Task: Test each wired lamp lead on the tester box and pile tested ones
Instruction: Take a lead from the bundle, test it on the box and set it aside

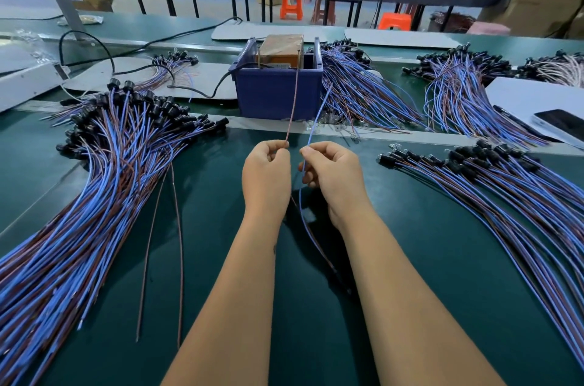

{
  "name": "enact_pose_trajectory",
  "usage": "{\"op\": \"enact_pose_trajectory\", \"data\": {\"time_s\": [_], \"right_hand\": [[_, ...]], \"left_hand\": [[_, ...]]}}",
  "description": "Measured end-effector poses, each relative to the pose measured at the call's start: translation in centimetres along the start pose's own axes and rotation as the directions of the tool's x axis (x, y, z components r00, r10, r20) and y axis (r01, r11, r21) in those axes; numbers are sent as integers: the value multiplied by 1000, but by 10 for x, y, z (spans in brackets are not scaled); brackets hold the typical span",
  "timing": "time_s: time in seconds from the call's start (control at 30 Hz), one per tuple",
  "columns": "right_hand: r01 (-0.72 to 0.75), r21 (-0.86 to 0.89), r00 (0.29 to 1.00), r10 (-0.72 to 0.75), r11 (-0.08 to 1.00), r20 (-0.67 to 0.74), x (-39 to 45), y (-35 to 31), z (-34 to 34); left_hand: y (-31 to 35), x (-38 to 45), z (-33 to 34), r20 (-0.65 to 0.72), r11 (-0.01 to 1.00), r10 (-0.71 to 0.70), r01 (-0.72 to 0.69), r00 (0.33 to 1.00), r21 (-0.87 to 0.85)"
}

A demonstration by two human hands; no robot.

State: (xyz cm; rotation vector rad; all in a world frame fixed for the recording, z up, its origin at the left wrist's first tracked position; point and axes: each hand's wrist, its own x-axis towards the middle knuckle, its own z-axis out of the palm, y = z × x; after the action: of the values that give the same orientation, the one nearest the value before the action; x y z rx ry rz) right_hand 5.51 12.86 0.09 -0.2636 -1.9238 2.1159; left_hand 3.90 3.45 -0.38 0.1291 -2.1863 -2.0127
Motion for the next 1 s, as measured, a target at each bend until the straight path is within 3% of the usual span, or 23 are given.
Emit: {"op": "enact_pose_trajectory", "data": {"time_s": [0.33,1.0], "right_hand": [[85,-87,996,-84,993,16,-3,-1,0],[145,-83,989,-146,986,-5,-4,-2,2]], "left_hand": [[0,1,-2,-44,998,8,-11,999,-66],[0,5,-4,-120,991,-9,-6,993,-131]]}}
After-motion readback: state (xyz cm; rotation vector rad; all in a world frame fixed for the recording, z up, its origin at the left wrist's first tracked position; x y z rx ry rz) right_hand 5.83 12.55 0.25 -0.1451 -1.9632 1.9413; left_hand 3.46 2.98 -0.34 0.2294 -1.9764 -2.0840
